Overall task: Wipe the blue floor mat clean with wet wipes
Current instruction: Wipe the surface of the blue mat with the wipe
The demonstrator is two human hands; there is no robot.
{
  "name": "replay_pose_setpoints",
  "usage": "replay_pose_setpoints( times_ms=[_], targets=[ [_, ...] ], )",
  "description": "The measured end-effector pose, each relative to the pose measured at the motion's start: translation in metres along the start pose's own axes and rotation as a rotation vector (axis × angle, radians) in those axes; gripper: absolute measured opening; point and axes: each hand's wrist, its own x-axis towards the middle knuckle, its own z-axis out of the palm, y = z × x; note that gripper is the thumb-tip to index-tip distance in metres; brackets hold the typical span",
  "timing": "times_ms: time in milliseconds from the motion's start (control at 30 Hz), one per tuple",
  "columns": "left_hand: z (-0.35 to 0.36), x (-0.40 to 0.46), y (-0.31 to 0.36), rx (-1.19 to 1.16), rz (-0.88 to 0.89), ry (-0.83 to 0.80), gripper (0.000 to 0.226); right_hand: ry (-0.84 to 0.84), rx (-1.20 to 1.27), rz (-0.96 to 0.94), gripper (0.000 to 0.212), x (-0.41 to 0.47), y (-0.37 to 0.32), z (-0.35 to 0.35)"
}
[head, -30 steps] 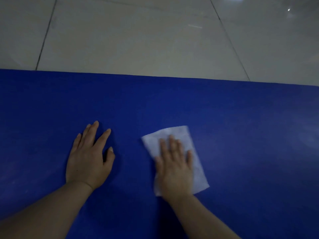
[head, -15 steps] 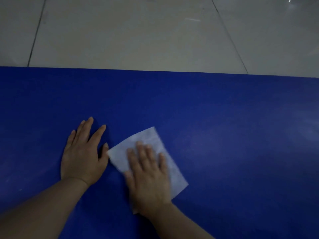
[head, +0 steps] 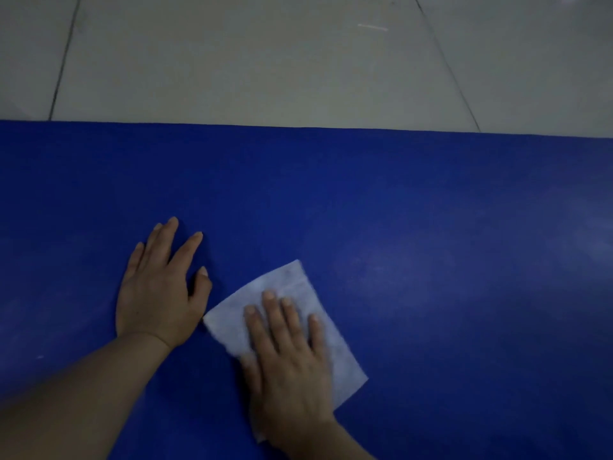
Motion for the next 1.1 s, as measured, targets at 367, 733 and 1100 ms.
replay_pose_setpoints(
  times_ms=[367,733,1100],
  targets=[
    [-0.001,0.001,0.001,0.009,-0.011,-0.009,0.064,0.075,-0.004,0.233,0.058,0.011,0.002,0.009],
    [0.0,0.0,0.0,0.003,0.004,0.001,0.062,0.088,-0.06,0.303,0.056,-0.006,0.069,0.003],
    [-0.001,0.002,0.0,-0.009,0.012,0.008,0.052,0.036,0.058,0.231,0.056,0.008,-0.011,0.005]
  ],
)
